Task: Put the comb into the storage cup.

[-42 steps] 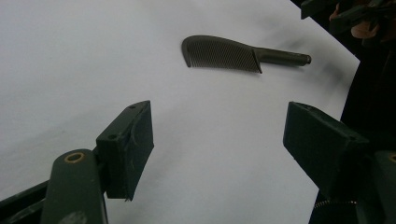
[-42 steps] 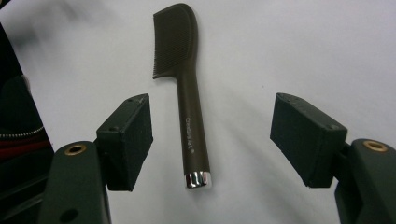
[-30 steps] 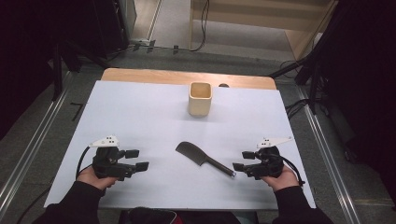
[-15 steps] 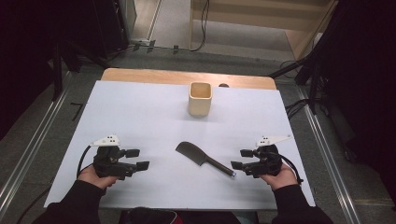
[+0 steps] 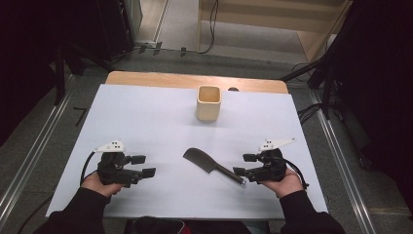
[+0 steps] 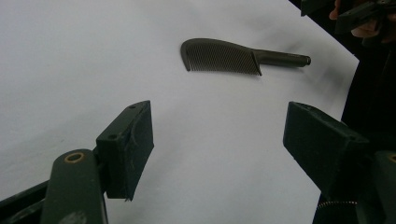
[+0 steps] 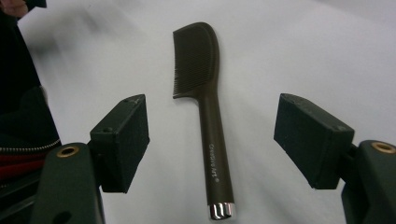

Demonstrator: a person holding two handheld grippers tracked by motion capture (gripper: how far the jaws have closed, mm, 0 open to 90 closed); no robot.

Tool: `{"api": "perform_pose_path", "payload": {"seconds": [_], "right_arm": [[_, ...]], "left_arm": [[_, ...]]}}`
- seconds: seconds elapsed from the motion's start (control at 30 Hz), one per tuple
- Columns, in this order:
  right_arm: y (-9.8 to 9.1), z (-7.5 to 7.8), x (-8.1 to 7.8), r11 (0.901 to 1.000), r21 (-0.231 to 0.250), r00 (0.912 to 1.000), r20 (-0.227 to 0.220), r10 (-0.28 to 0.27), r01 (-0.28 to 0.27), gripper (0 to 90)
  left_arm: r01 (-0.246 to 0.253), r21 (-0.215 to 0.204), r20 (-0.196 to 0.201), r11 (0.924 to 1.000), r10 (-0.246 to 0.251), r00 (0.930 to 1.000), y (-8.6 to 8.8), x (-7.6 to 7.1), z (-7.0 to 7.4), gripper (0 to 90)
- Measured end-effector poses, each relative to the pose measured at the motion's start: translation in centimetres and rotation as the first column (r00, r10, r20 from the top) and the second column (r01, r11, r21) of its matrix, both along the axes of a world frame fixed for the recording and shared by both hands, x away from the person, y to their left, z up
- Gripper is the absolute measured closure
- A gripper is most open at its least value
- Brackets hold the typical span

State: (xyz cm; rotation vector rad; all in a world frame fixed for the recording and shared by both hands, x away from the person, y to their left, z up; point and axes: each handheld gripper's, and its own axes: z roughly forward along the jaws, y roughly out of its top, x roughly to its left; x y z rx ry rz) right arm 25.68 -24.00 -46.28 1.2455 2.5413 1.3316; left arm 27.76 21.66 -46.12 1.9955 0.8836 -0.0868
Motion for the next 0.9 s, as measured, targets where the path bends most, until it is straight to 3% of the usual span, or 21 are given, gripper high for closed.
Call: {"api": "perform_pose_path", "payload": {"seconds": [0.37, 0.9], "right_arm": [[1.3, -0.7, 0.4, 0.9994, -0.026, 0.9997, -0.008, 0.023, -0.024, 25.2], [1.6, -2.2, 0.5, 0.9955, -0.081, 0.9987, -0.016, 0.049, -0.05, 28.3]], "left_arm": [[-0.003, -0.003, 0.0, 1.0, 0.003, 1.0, 0.0, 0.0, 0.0, 25.1], [-0.005, -0.003, 0.0, 1.0, 0.005, 1.0, 0.0, 0.0, 0.0, 25.1]]}}
